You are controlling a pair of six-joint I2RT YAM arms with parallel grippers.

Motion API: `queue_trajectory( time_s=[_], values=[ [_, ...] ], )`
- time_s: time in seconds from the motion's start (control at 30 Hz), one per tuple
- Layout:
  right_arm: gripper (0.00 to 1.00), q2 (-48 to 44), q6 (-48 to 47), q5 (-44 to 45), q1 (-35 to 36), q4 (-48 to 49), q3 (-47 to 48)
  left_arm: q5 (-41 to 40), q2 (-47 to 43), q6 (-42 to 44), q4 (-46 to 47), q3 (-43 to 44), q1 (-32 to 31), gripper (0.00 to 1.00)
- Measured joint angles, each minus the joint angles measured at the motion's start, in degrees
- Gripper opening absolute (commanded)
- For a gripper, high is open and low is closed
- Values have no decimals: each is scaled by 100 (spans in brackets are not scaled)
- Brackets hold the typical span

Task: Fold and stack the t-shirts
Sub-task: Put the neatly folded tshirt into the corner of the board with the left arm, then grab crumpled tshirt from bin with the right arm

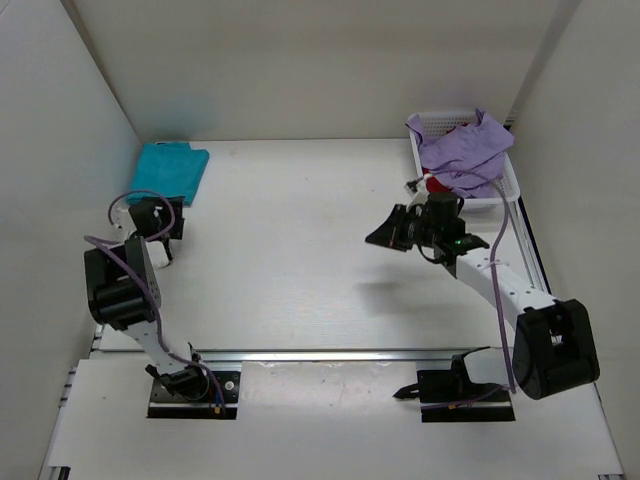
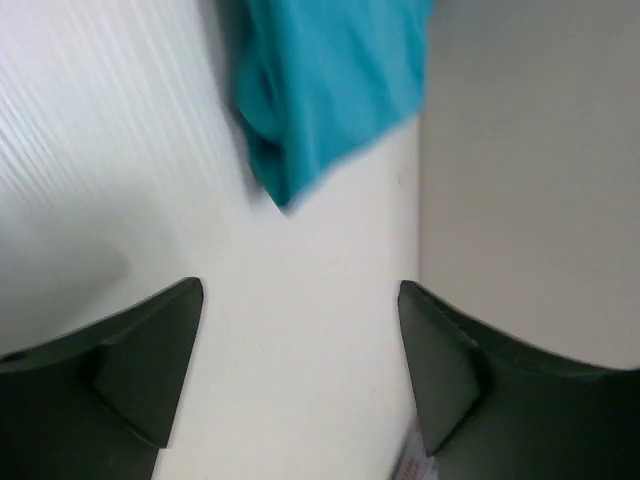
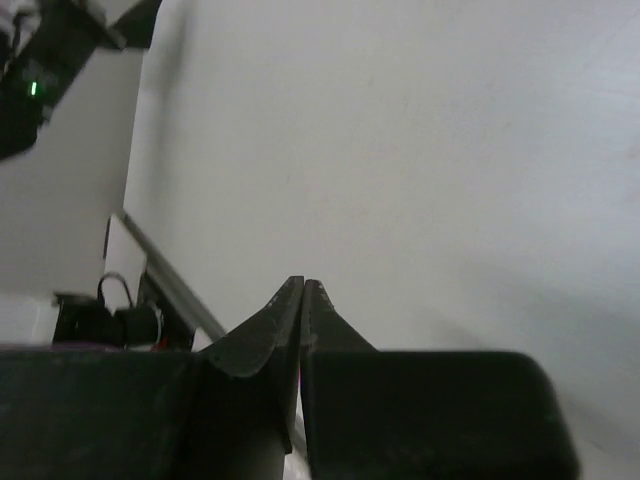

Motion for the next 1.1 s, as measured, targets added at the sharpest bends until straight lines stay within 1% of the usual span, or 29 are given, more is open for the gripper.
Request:
queue_trajectory(
  time_s=[0.03,0.1,0.13,0.17,0.2,0.27,0.3,0.33,0.4,0.47,0.53,0.57,0.6,0.63,0.67,0.7,0.77,0.83,0.97,1.1],
  values=[
    [0,-35,-61,177,-87,-164,223,-35,-302,116,-63,-179,-166,59],
    [0,-55,-212,542,-367,-463,732,-39,-933,404,-122,-481,-595,40],
    [0,-46,-295,734,-557,-621,1014,-81,-1268,566,-157,-595,-887,34],
    [0,-24,-363,918,-785,-734,1287,-125,-1543,706,-184,-651,-1185,29],
    [0,28,-444,1062,-1019,-833,1554,-192,-1825,909,-238,-675,-1563,26],
    [0,223,-621,1394,-1447,-1036,2105,-295,-2341,1311,-319,-691,-2492,19],
    [0,365,-704,1561,-1674,-1156,2369,-345,-2546,1499,-310,-695,-3021,17],
    [0,514,-778,1711,-1867,-1224,2581,-367,-2712,1665,-271,-710,-3550,13],
    [0,822,-883,1971,-2192,-1331,2896,-289,-2879,1939,-190,-798,-4481,13],
    [0,1172,-944,2153,-2514,-1436,3130,-236,-2863,2186,-195,-944,-5237,12],
    [0,1545,-1012,2295,-2726,-1519,3314,-190,-2761,2347,-245,-1137,-5681,11],
    [6,1768,-1049,2365,-2822,-1600,3462,-153,-2699,2422,-275,-1235,-5847,12],
    [9,2000,-1073,2439,-2894,-1637,3604,-133,-2627,2507,-334,-1333,-6013,12],
    [18,2258,-1093,2507,-2955,-1670,3773,-111,-2553,2586,-400,-1421,-6159,14],
    [24,2483,-1102,2551,-2997,-1694,3923,-85,-2500,2658,-466,-1486,-6286,16],
    [27,2699,-1110,2566,-3042,-1696,4052,-52,-2468,2730,-520,-1545,-6402,18],
    [36,3091,-1102,2553,-3141,-1742,4297,63,-2441,2844,-614,-1606,-6555,19],
    [36,3453,-1069,2546,-3217,-1744,4533,212,-2385,2916,-603,-1613,-6592,20],
    [38,4227,-964,2498,-3338,-1825,5246,433,-2223,2983,-592,-1617,-6568,20],
    [38,4854,-815,2452,-3370,-1834,5849,577,-2192,3001,-573,-1633,-6500,21]
  ],
)
